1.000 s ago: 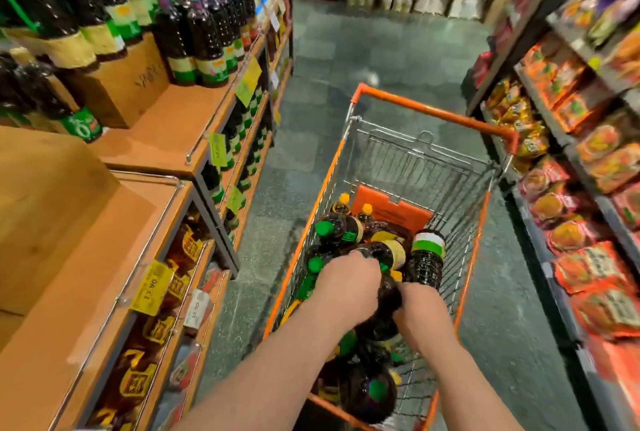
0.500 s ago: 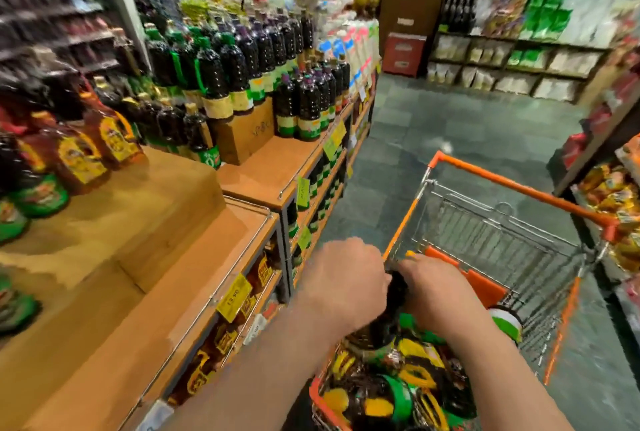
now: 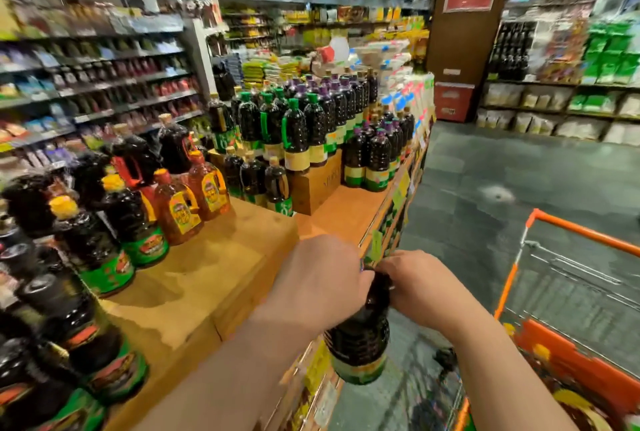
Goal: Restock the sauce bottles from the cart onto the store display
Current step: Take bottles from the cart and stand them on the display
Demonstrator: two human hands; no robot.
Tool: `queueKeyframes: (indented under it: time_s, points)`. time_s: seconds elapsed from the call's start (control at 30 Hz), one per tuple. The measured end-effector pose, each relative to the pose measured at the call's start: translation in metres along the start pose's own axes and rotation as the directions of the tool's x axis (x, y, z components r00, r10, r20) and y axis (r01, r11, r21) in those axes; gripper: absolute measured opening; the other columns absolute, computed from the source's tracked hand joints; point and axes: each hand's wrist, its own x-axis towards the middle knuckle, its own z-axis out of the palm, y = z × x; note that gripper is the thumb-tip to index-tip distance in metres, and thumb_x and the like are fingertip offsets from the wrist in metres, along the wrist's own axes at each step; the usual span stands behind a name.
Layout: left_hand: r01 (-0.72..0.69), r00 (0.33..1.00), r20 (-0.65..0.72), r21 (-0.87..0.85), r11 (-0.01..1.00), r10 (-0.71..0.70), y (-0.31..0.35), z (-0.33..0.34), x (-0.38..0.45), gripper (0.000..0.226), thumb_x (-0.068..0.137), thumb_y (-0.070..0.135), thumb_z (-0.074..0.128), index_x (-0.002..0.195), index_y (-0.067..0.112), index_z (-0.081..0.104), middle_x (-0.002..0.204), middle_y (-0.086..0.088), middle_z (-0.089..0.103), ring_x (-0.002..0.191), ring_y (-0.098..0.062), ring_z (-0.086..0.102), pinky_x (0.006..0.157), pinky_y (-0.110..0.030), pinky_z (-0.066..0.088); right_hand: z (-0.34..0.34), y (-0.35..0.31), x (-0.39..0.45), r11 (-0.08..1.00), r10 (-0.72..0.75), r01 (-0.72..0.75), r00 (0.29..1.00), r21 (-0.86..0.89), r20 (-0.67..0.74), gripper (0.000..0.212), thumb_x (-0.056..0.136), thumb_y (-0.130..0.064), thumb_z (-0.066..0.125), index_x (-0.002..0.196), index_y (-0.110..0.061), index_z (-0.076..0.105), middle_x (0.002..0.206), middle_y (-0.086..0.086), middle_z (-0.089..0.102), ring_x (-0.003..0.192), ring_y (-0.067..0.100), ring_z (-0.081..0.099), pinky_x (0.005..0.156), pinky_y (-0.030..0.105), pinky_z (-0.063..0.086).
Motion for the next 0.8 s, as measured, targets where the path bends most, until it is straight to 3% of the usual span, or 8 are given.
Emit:
queueKeyframes:
  time_s: [0.17, 0.33, 0.5, 0.63, 0.8]
  points:
    - [0.021, 0.998, -0.065, 0.011, 1.0, -0.021, -0.049, -0.014, 0.017, 0.041, 0.097, 0.051, 0.043, 0.081, 0.015, 0.055, 0.086, -0.003, 0.06, 0.083, -0.023, 0.058, 0.066, -0.034, 0.045, -0.008, -0.019, 0.058, 0.999, -0.041, 0.041, 0.999, -0.006, -0.011, 0.011, 0.084, -0.021, 0.054, 0.085, -0.017, 0.064, 0.083, 0.001, 0.061, 0.081, 0.026, 0.06, 0.067, 0.038, 0.051]
    - [0.096, 0.992, -0.09, 0.037, 0.995, -0.092, -0.09, -0.014, 0.035, 0.045, 0.097, 0.055, 0.041, 0.081, 0.015, 0.055, 0.085, -0.002, 0.059, 0.083, -0.022, 0.057, 0.064, -0.031, 0.04, -0.006, -0.028, 0.114, 0.995, -0.098, 0.098, 0.995, -0.02, 0.011, 0.022, 0.081, -0.022, 0.054, 0.098, -0.023, 0.067, 0.094, -0.002, 0.063, 0.087, 0.024, 0.061, 0.071, 0.04, 0.053]
    - [0.182, 0.976, -0.127, 0.014, 0.983, -0.179, -0.121, -0.005, 0.057, 0.045, 0.093, 0.057, 0.044, 0.07, 0.019, 0.048, 0.07, 0.004, 0.046, 0.073, -0.019, 0.052, 0.06, -0.03, 0.037, 0.006, -0.027, 0.165, 0.99, -0.142, 0.142, 0.99, -0.015, 0.016, 0.025, 0.082, -0.029, 0.055, 0.103, -0.026, 0.068, 0.095, -0.005, 0.066, 0.094, 0.019, 0.054, 0.075, 0.038, 0.052]
    - [0.204, 0.968, -0.151, 0.0, 0.979, -0.201, -0.139, 0.006, 0.081, 0.046, 0.092, 0.06, 0.043, 0.083, 0.019, 0.061, 0.079, 0.002, 0.057, 0.078, -0.018, 0.057, 0.066, -0.031, 0.048, 0.02, -0.013, 0.202, 0.979, -0.202, 0.202, 0.979, 0.006, 0.001, 0.027, 0.081, -0.028, 0.059, 0.106, -0.029, 0.069, 0.095, -0.008, 0.068, 0.096, 0.016, 0.052, 0.074, 0.035, 0.051]
    - [0.278, 0.95, -0.143, -0.025, 0.96, -0.279, -0.158, 0.022, 0.125, 0.047, 0.091, 0.063, 0.042, 0.097, 0.023, 0.067, 0.086, 0.005, 0.061, 0.081, -0.015, 0.057, 0.067, -0.027, 0.047, 0.029, 0.011, 0.252, 0.957, -0.287, 0.286, 0.958, 0.045, 0.007, 0.028, 0.076, -0.014, 0.065, 0.1, -0.025, 0.072, 0.09, -0.009, 0.069, 0.09, 0.017, 0.053, 0.071, 0.033, 0.051]
